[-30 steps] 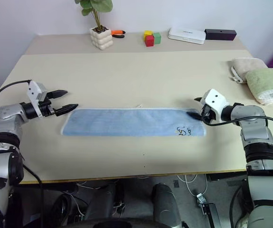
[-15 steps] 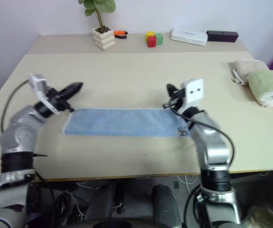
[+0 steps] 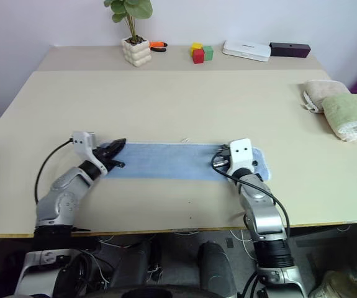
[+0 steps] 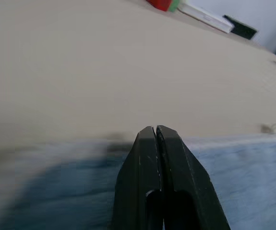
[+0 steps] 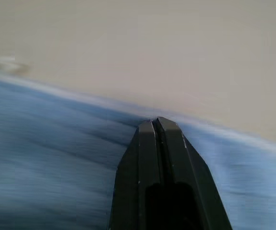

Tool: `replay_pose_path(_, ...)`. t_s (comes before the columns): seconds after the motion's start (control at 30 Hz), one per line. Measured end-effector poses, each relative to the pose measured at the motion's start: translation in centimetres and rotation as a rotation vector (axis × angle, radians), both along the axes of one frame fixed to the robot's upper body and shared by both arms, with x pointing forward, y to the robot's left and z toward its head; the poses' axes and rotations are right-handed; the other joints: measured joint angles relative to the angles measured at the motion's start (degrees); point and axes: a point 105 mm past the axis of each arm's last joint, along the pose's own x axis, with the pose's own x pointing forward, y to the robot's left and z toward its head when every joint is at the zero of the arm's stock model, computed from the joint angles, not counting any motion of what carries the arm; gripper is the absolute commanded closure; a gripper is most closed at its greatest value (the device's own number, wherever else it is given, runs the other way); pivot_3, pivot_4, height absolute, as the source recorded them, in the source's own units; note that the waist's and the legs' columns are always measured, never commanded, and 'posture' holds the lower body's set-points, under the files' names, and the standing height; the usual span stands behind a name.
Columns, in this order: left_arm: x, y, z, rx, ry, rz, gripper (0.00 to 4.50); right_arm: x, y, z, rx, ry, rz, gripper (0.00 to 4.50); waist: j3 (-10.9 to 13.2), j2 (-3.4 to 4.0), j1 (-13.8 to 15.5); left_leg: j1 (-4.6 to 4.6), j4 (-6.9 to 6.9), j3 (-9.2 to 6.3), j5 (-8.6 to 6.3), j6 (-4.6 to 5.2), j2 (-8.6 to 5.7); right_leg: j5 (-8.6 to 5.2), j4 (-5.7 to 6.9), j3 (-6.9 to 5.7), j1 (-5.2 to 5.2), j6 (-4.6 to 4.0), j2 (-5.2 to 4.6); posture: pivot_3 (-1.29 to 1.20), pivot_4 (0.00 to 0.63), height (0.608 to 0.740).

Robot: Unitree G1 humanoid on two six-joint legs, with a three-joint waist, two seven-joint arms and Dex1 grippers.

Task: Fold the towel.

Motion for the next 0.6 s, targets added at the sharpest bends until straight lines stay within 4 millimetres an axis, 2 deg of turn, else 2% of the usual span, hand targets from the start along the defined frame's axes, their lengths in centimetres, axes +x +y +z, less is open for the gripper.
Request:
replay_pose_path(0.1,-0.4,2.2,-0.1,0.059,-0.007,0.029,4.49,0.0,-3.1,0.2,-0.051,-0.015,-0.067,4.48,-0.01,0.0,-0.09,0.0,-0.01,0.01,0.0,0.01,0.0,0.0,-0.02,0.0,0.0,0.0,0.0,0.0,0.15,0.735)
replay_pose_path(0.17,-0.6,2.9,0.0,0.077,-0.018,0.03,4.49,-0.1,-5.1,0.3,-0.075,-0.016,-0.112,4.48,-0.02,0.01,-0.13,0.02,-0.02,0.01,0.0,0.0,0.01,0.0,-0.02,0.0,0.0,0.0,0.0,0.0,0.15,0.735)
replay_pose_path(0.23,-0.6,3.0,0.1,0.076,-0.019,0.027,4.49,-0.2,-6.1,0.3,-0.094,-0.017,-0.128,4.48,-0.02,0.01,-0.2,0.02,-0.04,0.01,0.0,0.0,0.01,0.0,-0.01,0.0,0.0,0.0,0.0,0.0,0.15,0.735)
replay_pose_path(0.3,-0.7,3.0,0.1,0.06,-0.016,0.022,4.49,-0.2,-6.3,0.4,-0.099,-0.019,-0.112,4.48,-0.02,0.02,-0.28,0.02,-0.05,0.01,0.0,0.0,0.02,0.0,-0.01,0.01,0.0,0.0,0.0,0.0,0.15,0.735)
replay_pose_path(0.37,-0.8,3.0,0.2,0.043,-0.013,-0.004,4.5,-0.2,-6.0,0.4,-0.06,-0.016,-0.079,3.95,-0.02,0.02,-0.3,0.02,-0.05,0.01,0.0,0.0,0.02,0.0,-0.01,0.01,-0.01,0.01,0.0,0.0,0.15,0.735)
replay_pose_path(0.43,-1.0,2.9,0.5,0.034,-0.019,-0.039,3.96,-0.3,-5.6,0.8,0.016,-0.017,-0.044,3.19,-0.02,0.01,-0.29,0.01,-0.05,0.01,0.0,0.0,0.02,0.0,-0.01,0.01,-0.01,0.01,0.0,0.0,0.15,0.735)
replay_pose_path(0.47,-1.2,2.7,0.7,0.028,-0.025,-0.066,3.62,-0.4,-5.3,1.1,0.083,-0.016,-0.026,2.69,-0.02,0.02,-0.26,0.0,-0.05,0.01,0.0,0.01,0.02,0.0,-0.01,0.01,-0.03,0.01,0.0,0.0,0.15,0.735)
replay_pose_path(0.53,-1.5,2.4,1.3,0.036,-0.047,-0.124,2.58,-0.8,-4.4,2.6,0.243,-0.034,0.031,1.56,0.0,0.04,-0.22,-0.02,-0.05,0.01,0.0,0.01,0.03,0.0,0.0,0.01,-0.05,0.01,0.0,0.0,0.15,0.735)
replay_pose_path(0.6,-2.0,2.4,2.6,0.079,-0.081,-0.212,1.56,-1.6,-4.2,5.0,0.407,-0.067,0.111,0.61,0.01,0.03,-0.06,-0.04,-0.06,-0.01,-0.01,0.01,0.04,0.0,-0.02,0.0,-0.05,0.0,0.0,0.0,0.15,0.735)
